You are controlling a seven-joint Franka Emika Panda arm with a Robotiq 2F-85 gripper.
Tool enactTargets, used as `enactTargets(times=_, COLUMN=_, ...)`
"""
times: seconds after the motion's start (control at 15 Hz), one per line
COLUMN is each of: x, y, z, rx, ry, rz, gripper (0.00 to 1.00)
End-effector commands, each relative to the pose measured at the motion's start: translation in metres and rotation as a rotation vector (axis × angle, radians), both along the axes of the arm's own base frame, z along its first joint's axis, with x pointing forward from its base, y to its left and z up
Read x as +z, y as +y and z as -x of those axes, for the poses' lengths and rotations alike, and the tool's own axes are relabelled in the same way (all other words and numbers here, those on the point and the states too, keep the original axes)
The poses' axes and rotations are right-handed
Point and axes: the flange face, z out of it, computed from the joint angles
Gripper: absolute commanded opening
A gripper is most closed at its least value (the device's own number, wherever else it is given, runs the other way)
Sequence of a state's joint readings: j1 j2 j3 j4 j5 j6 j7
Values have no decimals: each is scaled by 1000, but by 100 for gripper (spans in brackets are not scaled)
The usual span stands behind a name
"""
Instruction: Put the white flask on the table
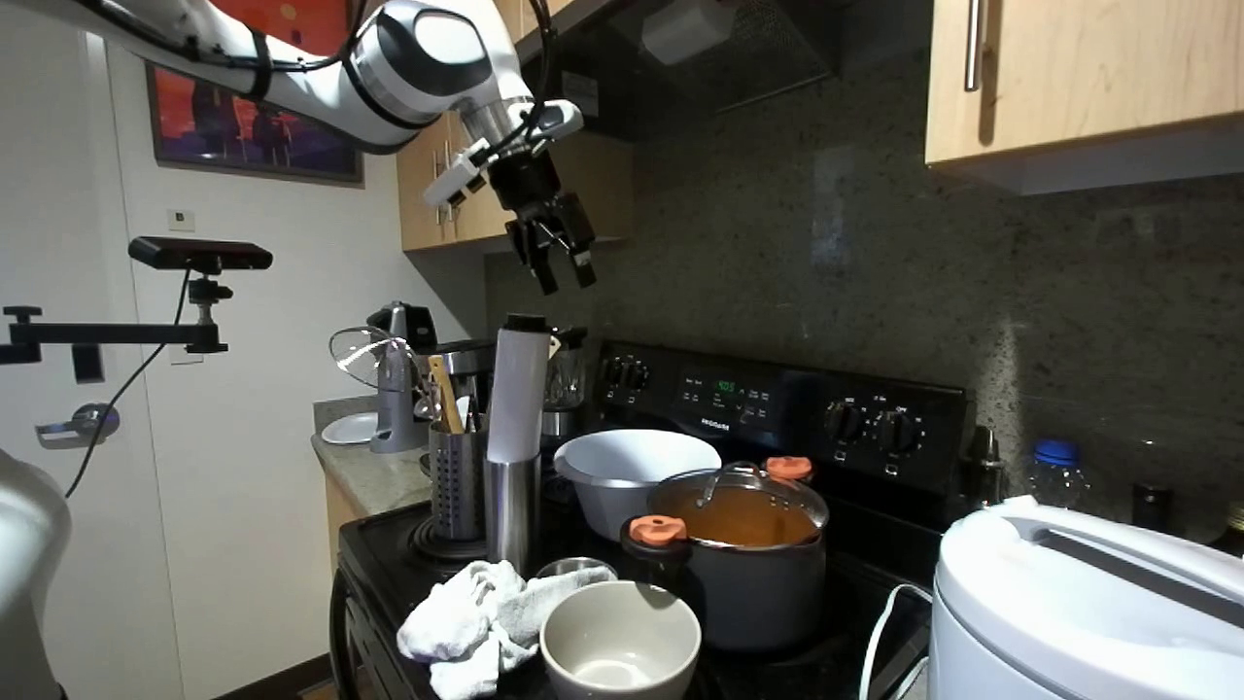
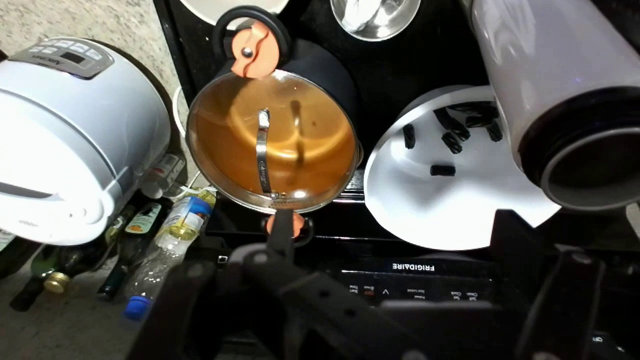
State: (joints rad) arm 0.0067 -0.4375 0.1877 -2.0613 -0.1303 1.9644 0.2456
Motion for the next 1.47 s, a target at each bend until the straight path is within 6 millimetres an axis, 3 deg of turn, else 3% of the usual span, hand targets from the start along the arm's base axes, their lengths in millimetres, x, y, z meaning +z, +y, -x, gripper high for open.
enactTargets(times=0.0, x=-4, y=21, z=-29, rx=20, ry=24, rz=-18, gripper=100)
enactTargets(times=0.47, x=-13, y=42, z=-48, rx=60, ry=67, rz=-27, gripper=100)
enactTargets(times=0.93, x=-3, y=43, z=-42, rx=57, ry=86, rz=-25, gripper=100)
enactTargets(times=1.4, x=-13, y=40, z=-35, rx=43, ry=144, rz=-36, gripper=100)
